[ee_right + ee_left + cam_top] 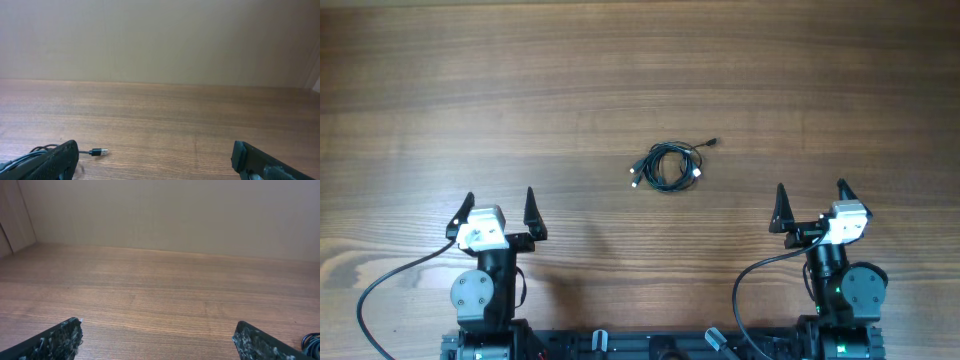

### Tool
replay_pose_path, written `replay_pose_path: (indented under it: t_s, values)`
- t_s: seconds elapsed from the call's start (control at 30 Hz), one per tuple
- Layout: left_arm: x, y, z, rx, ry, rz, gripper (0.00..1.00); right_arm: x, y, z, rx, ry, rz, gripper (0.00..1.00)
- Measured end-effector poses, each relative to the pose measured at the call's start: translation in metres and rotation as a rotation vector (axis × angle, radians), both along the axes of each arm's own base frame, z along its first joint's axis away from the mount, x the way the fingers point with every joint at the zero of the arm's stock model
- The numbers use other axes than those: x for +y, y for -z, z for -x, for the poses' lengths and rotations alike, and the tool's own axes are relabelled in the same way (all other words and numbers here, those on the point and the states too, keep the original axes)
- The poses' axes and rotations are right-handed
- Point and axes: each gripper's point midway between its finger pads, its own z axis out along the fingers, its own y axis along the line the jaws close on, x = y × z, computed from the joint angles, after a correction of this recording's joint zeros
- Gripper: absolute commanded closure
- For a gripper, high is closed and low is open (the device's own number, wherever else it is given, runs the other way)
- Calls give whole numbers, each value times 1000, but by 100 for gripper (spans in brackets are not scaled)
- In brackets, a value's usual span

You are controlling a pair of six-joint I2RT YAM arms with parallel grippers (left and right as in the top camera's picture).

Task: Untangle cables

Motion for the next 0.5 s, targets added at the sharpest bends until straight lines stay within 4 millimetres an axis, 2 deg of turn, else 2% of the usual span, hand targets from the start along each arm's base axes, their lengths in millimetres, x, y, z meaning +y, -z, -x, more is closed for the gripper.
replay_pose_path:
  t_s: [0.5]
  values:
    - [0,0,0,0,0,0,0,0,0,0,0,0,0,0]
